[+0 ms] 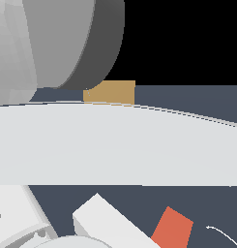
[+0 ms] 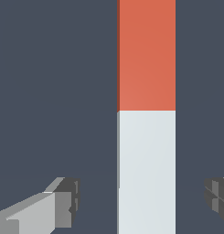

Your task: Insert the peg into the horizontal hole in a box.

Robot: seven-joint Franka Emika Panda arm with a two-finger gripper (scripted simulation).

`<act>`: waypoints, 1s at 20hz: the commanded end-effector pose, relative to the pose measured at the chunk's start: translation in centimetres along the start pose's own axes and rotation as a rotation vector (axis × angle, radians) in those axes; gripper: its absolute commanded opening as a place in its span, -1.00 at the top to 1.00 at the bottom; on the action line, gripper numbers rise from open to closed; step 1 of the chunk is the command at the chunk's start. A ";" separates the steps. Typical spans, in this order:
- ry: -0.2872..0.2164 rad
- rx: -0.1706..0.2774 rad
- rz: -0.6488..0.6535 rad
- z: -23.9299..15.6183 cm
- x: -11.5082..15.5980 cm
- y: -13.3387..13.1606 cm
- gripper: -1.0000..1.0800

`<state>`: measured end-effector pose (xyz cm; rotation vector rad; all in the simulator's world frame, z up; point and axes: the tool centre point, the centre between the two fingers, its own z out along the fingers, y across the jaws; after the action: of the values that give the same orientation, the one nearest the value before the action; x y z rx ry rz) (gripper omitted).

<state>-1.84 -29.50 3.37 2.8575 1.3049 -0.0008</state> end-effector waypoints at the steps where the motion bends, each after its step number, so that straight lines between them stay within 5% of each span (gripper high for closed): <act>1: 0.001 0.000 0.002 1.2 -0.1 0.0 -0.92; 6: 0.001 0.000 0.002 1.7 0.0 0.1 -0.92; 7: 0.001 0.000 0.002 1.7 0.0 0.1 1.00; 20: 0.000 0.000 -0.011 1.7 0.5 -0.1 1.00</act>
<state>-1.78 -29.48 1.64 2.8565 1.3079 -0.0024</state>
